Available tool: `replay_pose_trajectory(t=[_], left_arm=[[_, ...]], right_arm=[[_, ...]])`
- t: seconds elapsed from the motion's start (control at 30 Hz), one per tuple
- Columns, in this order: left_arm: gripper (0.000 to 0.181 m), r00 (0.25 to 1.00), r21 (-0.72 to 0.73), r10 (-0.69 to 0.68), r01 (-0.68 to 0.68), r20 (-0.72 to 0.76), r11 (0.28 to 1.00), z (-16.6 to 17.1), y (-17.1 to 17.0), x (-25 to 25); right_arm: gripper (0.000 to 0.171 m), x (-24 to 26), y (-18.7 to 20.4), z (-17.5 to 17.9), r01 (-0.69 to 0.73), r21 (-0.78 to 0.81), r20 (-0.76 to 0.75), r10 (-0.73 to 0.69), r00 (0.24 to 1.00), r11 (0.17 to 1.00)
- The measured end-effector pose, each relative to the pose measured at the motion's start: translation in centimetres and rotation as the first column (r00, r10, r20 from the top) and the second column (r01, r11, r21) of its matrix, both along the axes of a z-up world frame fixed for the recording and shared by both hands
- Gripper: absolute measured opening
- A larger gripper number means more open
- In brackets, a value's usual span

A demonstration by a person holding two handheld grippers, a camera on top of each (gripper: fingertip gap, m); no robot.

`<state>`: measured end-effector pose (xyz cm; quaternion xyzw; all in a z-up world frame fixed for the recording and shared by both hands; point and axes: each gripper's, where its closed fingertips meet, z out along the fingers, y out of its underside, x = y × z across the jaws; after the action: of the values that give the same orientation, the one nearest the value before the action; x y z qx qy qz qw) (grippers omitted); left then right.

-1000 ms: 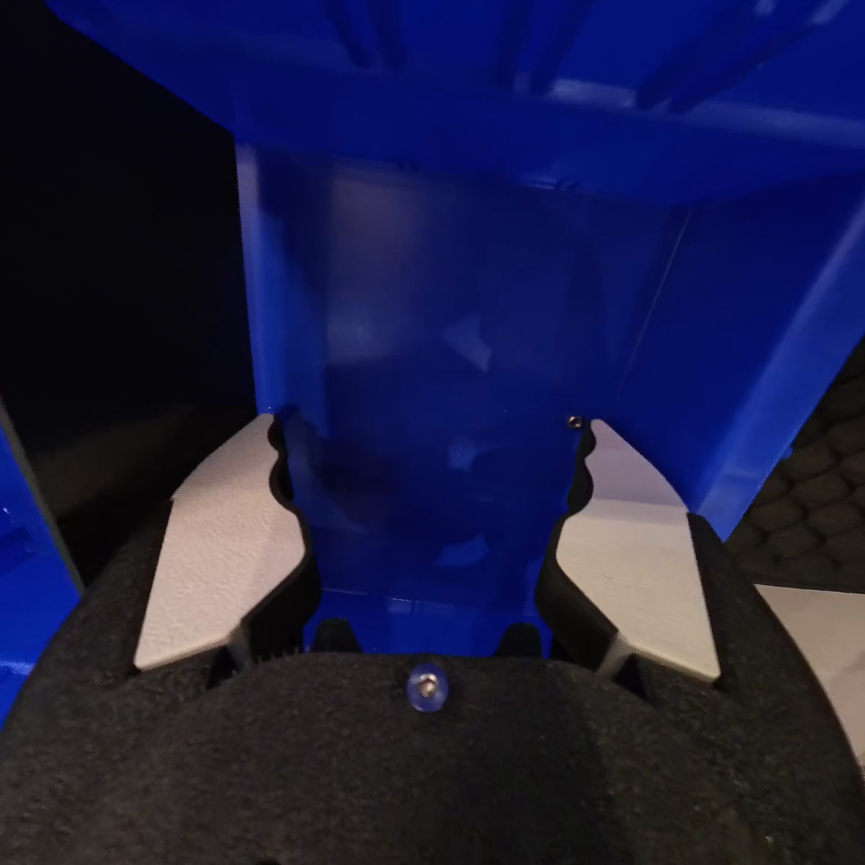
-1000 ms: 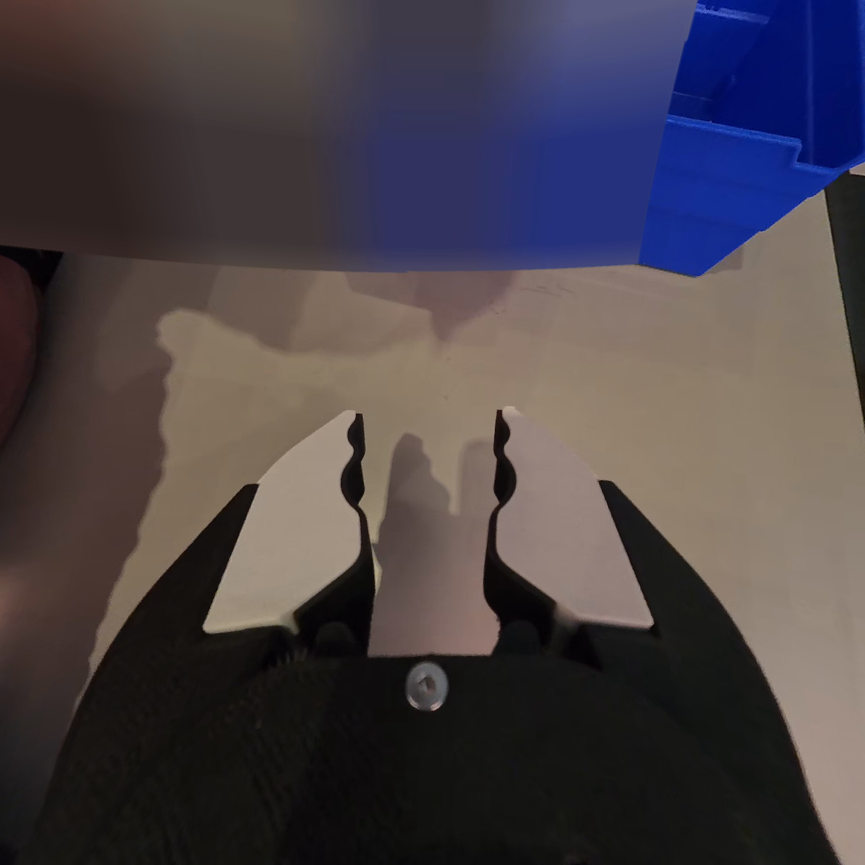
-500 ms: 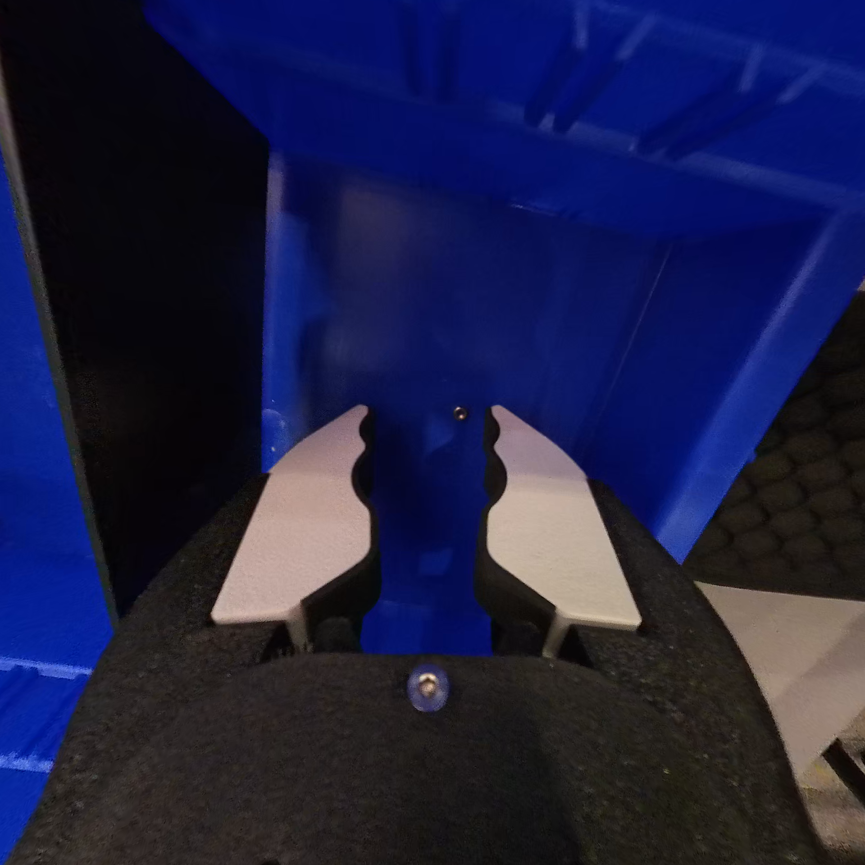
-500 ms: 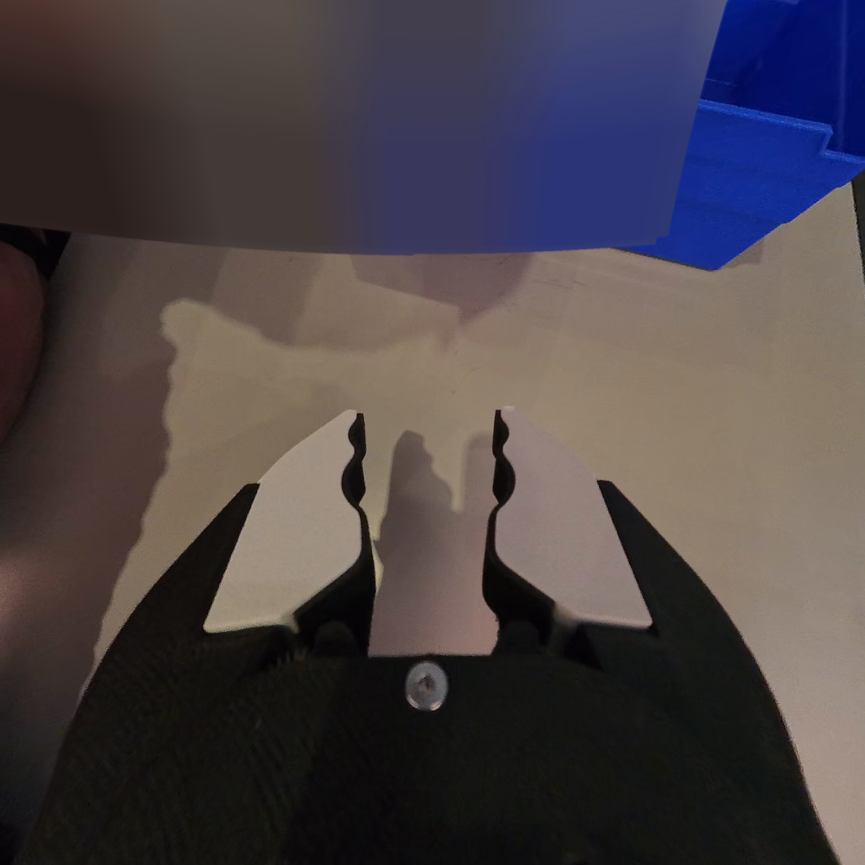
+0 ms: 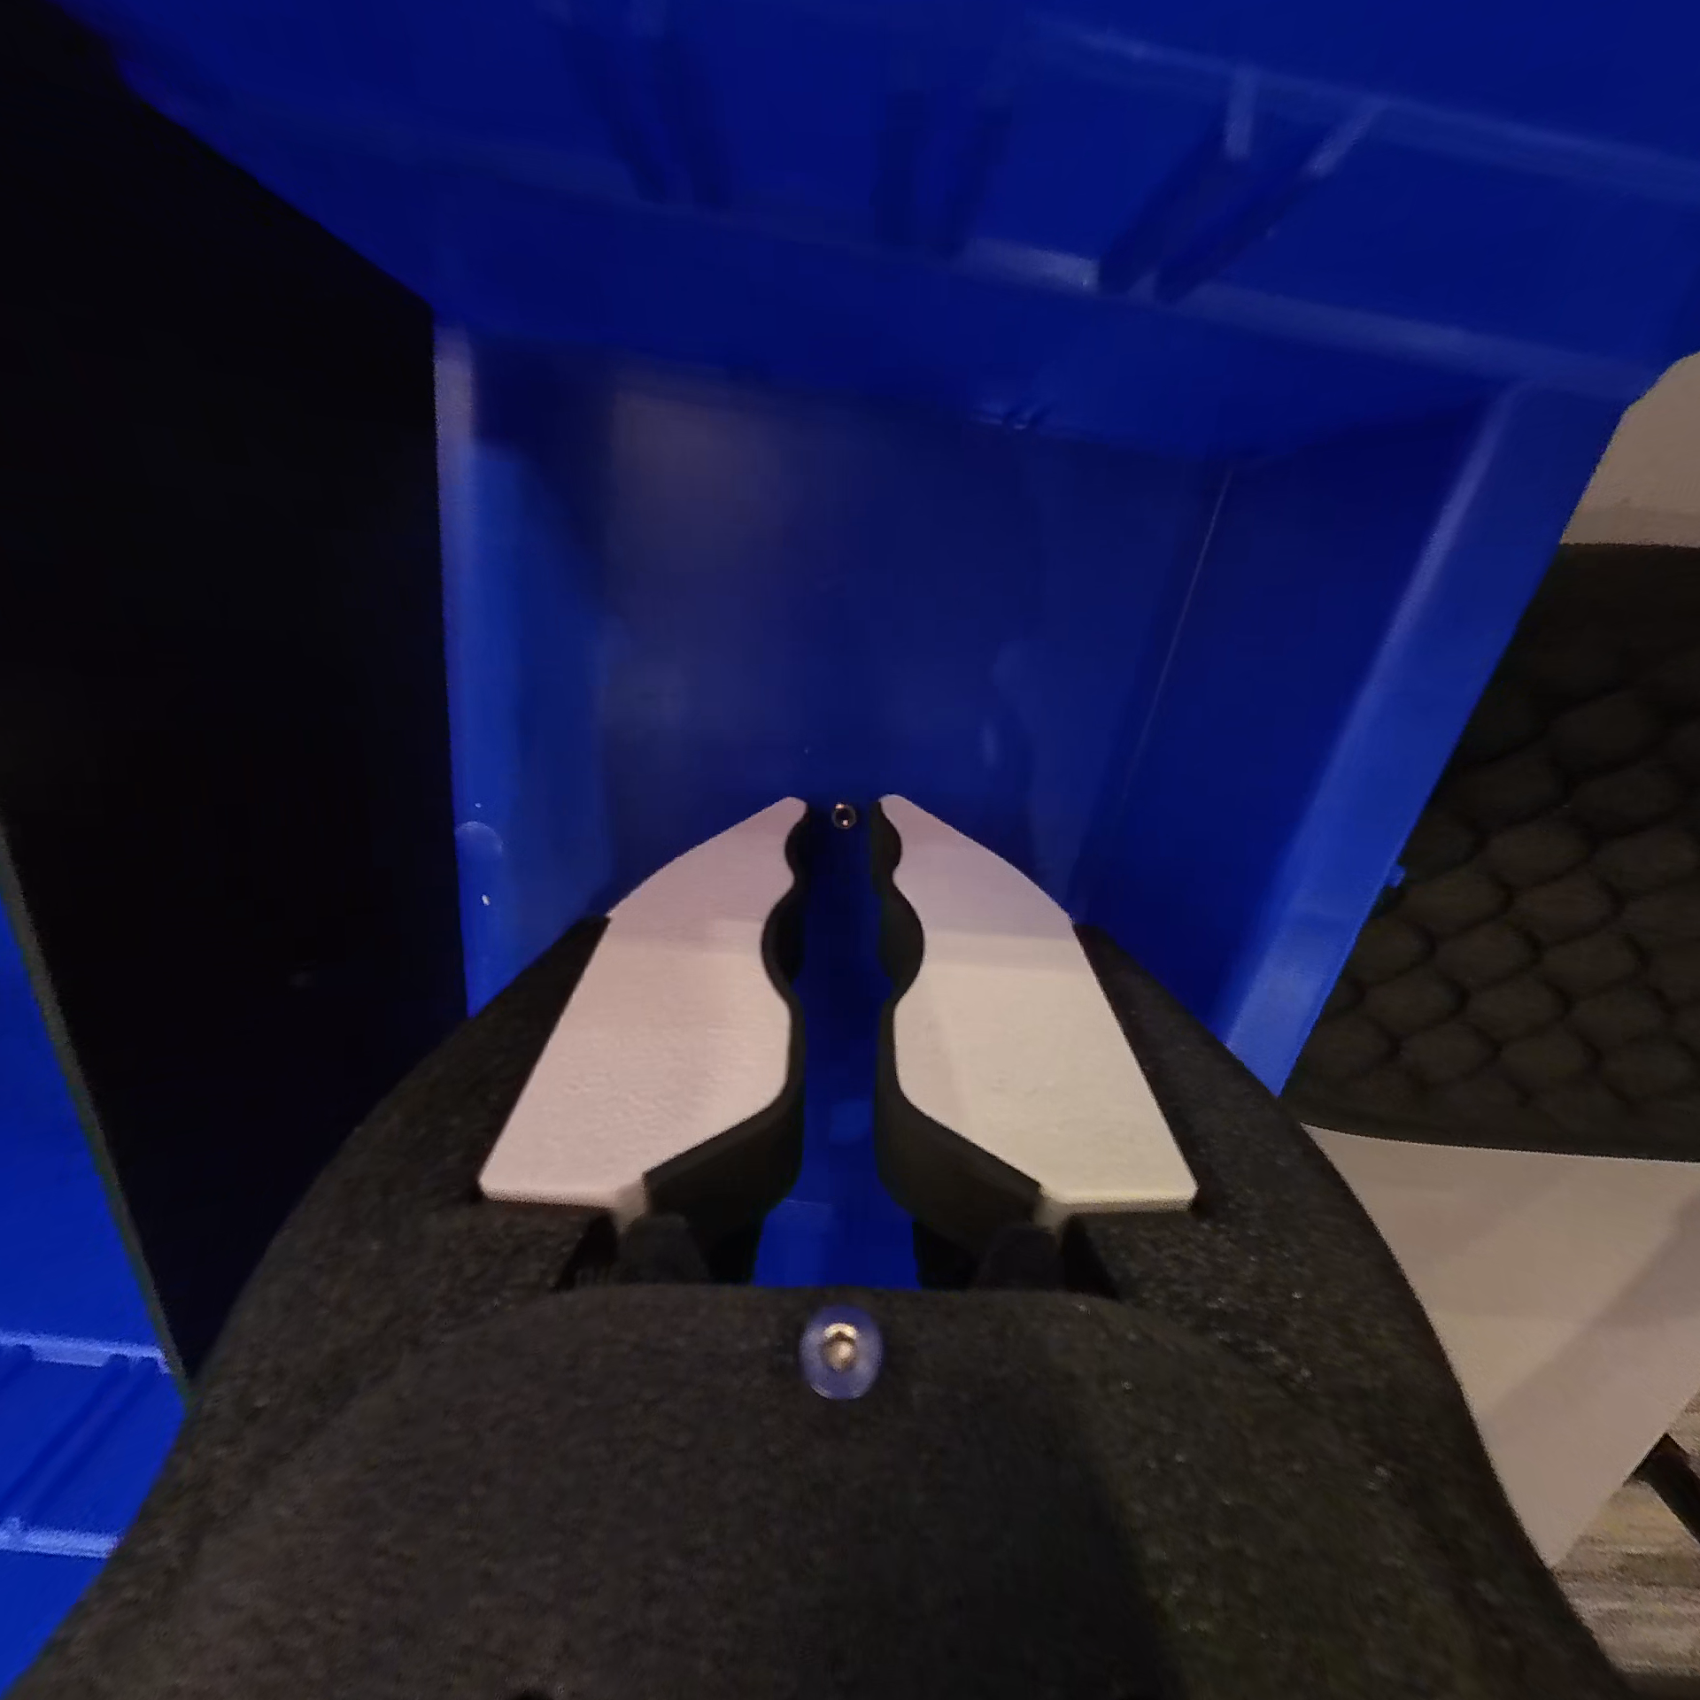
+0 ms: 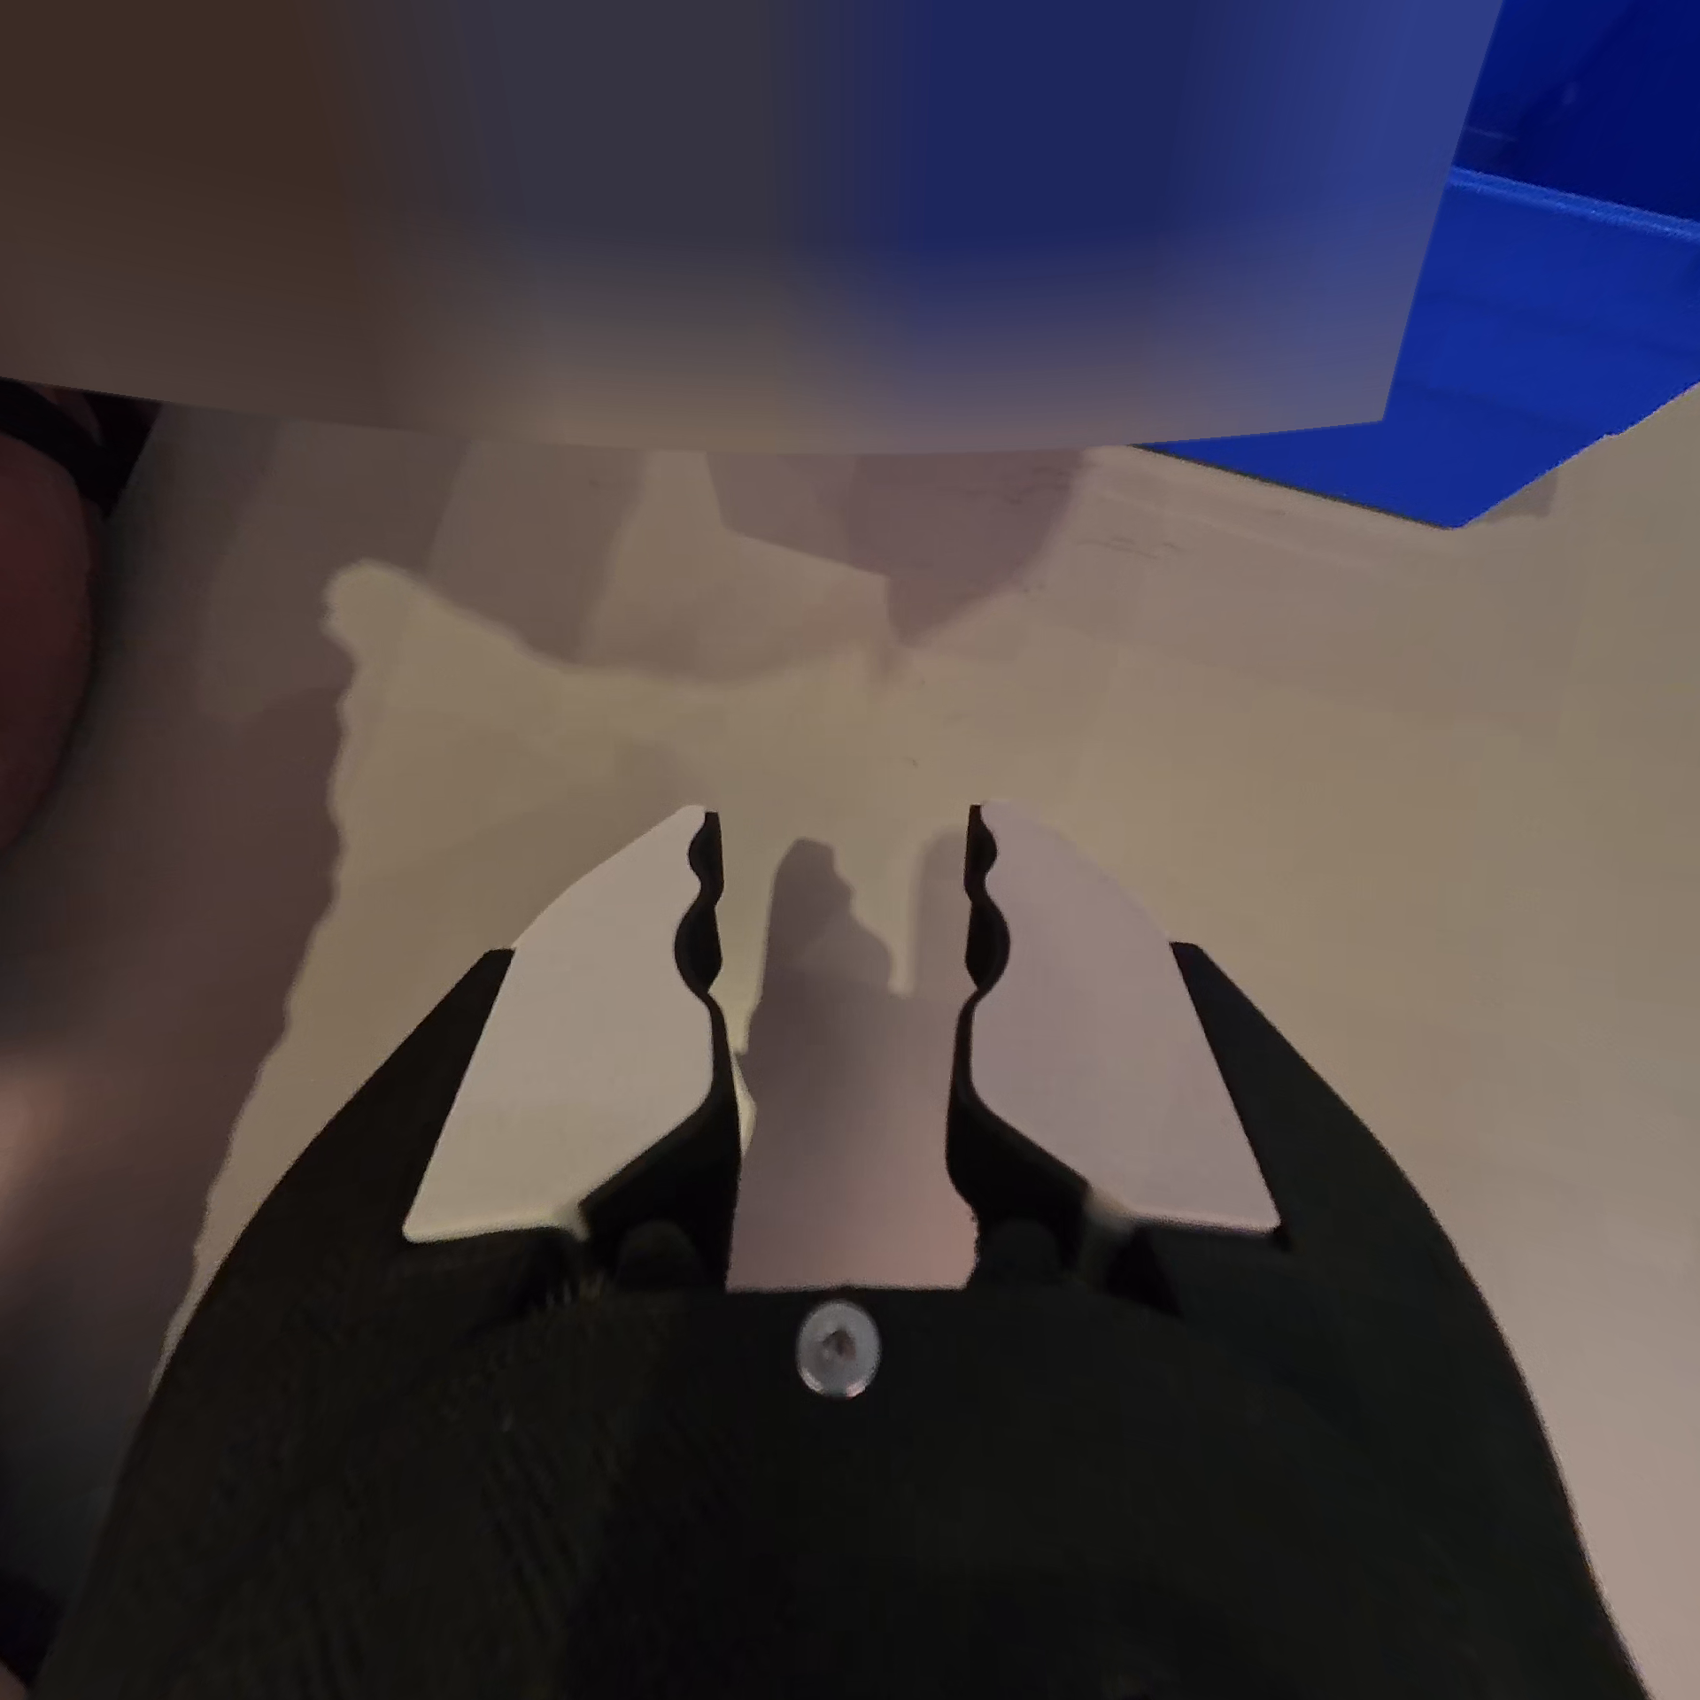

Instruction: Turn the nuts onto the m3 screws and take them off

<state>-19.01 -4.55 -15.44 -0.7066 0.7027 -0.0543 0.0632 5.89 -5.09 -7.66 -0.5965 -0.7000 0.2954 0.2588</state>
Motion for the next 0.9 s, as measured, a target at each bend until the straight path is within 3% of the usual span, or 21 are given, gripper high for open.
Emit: replay_pose_trajectory(t=[0.63, 0.9], left_arm=[[0.006, 1.0, 0.064, 0.001, 0.0, -0.007, 0.998, 0.0, 0.4, -0.1], [0.006, 0.994, -0.016, 0.109, -0.108, 0.012, 0.994, -0.1, 0.4, 0.0]], right_arm=[[0.05, 0.0, -0.4, 0.9, -0.012, 0.002, -0.037, 0.012, 0.999, 1.0], [0.05, -0.3, -0.8, 1.2, -0.028, 0.01, -0.041, 0.028, 0.999, 1.0]])
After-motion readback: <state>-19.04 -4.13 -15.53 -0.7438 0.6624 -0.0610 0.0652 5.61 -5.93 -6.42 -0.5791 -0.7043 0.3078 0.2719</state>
